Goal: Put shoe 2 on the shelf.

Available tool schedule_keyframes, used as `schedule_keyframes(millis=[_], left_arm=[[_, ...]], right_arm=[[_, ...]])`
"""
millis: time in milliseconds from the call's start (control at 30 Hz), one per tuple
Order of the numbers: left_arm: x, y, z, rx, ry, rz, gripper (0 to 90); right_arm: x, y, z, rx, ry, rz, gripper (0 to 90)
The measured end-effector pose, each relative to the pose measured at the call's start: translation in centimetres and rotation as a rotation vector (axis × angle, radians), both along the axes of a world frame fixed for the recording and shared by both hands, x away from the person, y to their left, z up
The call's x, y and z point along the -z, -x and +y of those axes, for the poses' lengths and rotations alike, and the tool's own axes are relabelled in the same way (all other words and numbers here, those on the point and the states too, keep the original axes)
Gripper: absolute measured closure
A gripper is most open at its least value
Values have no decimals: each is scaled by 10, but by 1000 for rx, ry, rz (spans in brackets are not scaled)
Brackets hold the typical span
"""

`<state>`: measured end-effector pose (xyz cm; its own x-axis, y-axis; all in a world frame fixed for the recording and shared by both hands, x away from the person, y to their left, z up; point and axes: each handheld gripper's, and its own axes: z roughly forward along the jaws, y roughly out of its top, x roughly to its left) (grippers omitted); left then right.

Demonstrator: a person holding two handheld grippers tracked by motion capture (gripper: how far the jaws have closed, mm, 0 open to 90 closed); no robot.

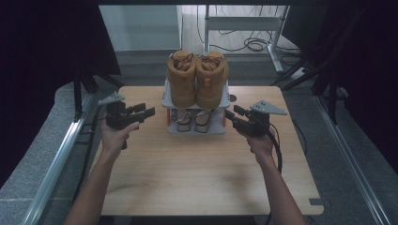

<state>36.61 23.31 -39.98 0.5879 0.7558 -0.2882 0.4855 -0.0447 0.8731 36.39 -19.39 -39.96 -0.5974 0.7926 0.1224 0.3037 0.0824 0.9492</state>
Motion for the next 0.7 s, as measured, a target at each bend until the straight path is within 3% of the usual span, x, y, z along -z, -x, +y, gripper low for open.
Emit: schedule_keyframes(millis=[300, 467, 567, 633, 700], left_arm=[[50, 31, -11, 28, -27, 35, 424], [75, 45, -18, 55, -79, 56, 420], [88, 52, -19, 66, -73, 87, 421], [95, 56, -21, 71, -86, 101, 420], [102, 60, -24, 78, -101, 113, 422]], right_arm=[[40, 34, 0, -49, 42, 30, 529], [66, 48, -2, -53, 55, 69, 524], [81, 52, -5, -42, 86, 93, 523], [87, 54, -5, -38, 134, 109, 517], [96, 56, -7, -38, 138, 122, 518]])
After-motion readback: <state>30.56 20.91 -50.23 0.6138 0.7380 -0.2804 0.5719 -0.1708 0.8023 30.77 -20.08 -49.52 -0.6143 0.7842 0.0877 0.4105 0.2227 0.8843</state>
